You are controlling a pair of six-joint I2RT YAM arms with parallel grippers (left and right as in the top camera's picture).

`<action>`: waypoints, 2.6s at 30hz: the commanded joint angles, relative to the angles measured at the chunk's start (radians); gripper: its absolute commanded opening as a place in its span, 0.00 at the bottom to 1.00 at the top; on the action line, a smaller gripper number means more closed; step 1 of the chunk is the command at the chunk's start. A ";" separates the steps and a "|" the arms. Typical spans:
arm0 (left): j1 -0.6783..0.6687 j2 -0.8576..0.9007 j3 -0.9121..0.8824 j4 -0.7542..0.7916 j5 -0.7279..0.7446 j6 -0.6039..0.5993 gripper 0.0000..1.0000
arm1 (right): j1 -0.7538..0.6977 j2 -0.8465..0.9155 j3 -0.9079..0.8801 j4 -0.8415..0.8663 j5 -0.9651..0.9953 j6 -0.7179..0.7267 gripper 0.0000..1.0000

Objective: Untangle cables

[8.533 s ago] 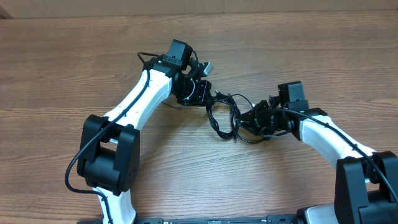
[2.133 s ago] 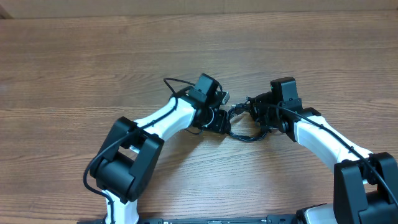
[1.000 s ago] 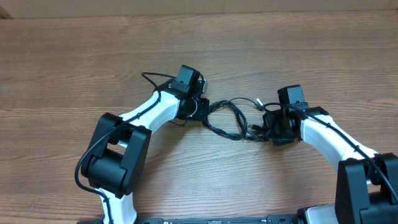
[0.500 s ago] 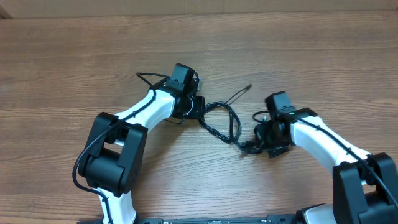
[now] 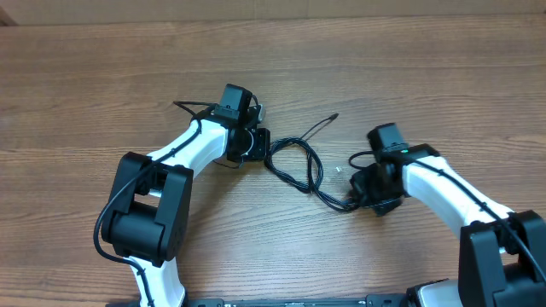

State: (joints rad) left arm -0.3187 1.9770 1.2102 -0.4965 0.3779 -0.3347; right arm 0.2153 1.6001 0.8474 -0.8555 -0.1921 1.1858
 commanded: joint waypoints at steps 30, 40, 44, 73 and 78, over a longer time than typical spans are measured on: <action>-0.105 0.016 0.335 -0.386 -0.277 0.291 0.38 | -0.100 -0.012 0.248 -0.160 -0.162 -0.637 0.47; -0.116 0.050 0.328 -0.375 -0.325 0.418 0.41 | -0.100 -0.012 0.248 -0.158 -0.161 -0.637 0.54; -0.116 0.084 0.328 -0.365 -0.234 0.463 0.41 | -0.100 -0.012 0.248 -0.147 -0.162 -0.637 0.54; -0.126 0.160 0.333 -0.287 -0.033 0.529 0.32 | -0.090 -0.012 0.206 -0.111 -0.232 -0.637 0.57; -0.129 0.160 0.360 -0.294 -0.017 0.539 0.32 | -0.053 -0.011 0.127 -0.043 -0.325 -0.633 0.56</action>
State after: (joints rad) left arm -0.4393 2.1284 1.5318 -0.7891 0.3126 0.1699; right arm 0.1345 1.5997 1.0191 -0.9298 -0.4339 0.5510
